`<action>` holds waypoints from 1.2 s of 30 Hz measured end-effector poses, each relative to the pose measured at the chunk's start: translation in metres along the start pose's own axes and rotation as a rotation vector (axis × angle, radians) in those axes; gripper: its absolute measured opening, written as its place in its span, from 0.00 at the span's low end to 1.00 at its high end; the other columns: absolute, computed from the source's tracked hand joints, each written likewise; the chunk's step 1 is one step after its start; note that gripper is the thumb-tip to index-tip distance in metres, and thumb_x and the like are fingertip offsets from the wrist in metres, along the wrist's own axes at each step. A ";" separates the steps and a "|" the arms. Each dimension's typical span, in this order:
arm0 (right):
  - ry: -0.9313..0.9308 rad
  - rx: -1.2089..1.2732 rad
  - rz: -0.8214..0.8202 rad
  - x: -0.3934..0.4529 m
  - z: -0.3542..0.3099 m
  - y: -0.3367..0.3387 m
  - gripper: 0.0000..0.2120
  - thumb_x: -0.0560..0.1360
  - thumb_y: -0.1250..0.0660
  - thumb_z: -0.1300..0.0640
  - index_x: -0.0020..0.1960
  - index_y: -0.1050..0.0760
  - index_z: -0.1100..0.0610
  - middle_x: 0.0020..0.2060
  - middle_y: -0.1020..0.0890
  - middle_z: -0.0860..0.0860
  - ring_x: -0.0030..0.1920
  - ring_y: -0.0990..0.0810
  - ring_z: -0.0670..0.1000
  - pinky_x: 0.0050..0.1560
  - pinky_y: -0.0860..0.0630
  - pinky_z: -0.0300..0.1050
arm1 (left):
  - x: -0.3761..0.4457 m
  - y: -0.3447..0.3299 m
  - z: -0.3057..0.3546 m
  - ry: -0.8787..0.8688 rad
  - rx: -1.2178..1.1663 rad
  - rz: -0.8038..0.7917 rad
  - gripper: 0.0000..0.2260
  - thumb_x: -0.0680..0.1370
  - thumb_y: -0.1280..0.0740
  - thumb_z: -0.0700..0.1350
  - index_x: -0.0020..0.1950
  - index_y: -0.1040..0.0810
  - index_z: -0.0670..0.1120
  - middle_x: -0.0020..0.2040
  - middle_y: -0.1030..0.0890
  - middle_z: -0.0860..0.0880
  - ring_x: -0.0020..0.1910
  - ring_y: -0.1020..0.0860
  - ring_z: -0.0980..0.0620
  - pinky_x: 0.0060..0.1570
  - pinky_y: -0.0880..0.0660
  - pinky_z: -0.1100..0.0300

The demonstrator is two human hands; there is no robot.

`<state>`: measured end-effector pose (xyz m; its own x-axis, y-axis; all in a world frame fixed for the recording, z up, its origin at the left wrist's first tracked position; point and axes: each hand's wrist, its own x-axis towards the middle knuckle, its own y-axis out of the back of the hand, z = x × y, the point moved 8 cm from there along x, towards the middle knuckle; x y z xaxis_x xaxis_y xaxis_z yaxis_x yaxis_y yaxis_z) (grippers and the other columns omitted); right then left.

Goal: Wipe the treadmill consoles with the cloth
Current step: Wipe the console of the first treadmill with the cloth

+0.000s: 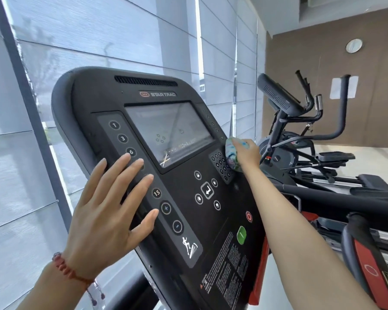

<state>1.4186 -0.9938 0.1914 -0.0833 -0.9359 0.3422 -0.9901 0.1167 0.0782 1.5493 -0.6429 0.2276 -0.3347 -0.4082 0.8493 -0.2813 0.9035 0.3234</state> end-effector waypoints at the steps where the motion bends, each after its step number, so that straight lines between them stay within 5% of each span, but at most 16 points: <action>1: -0.026 -0.001 0.014 0.002 0.003 0.003 0.20 0.74 0.35 0.46 0.57 0.25 0.60 0.56 0.21 0.58 0.57 0.25 0.58 0.49 0.34 0.42 | 0.001 0.000 -0.002 0.001 0.002 0.002 0.22 0.79 0.44 0.52 0.55 0.20 0.36 0.61 0.24 0.37 0.66 0.32 0.40 0.67 0.39 0.40; 12: 0.046 0.000 0.010 0.026 -0.055 -0.030 0.18 0.74 0.35 0.48 0.58 0.25 0.59 0.56 0.21 0.58 0.58 0.25 0.59 0.55 0.29 0.47 | -0.001 -0.005 -0.008 0.001 -0.058 0.031 0.22 0.79 0.44 0.52 0.54 0.19 0.37 0.60 0.24 0.38 0.66 0.32 0.40 0.67 0.40 0.42; 21: 0.214 -0.025 -0.139 0.036 -0.126 -0.076 0.18 0.75 0.36 0.48 0.60 0.29 0.57 0.56 0.23 0.56 0.52 0.26 0.55 0.46 0.33 0.41 | -0.002 -0.007 -0.009 0.007 -0.109 0.070 0.17 0.79 0.45 0.52 0.59 0.27 0.43 0.62 0.25 0.40 0.67 0.33 0.42 0.68 0.40 0.43; 36: 0.119 -0.088 -0.150 0.016 -0.028 -0.017 0.20 0.75 0.36 0.45 0.59 0.27 0.58 0.55 0.22 0.57 0.55 0.25 0.56 0.53 0.32 0.45 | -0.002 -0.006 -0.006 0.027 -0.081 0.021 0.22 0.79 0.46 0.51 0.55 0.19 0.37 0.62 0.25 0.37 0.66 0.33 0.40 0.68 0.41 0.42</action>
<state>1.4374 -1.0017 0.2219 0.0833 -0.8996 0.4286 -0.9763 0.0125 0.2160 1.5574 -0.6467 0.2270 -0.3150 -0.3864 0.8669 -0.2009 0.9198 0.3370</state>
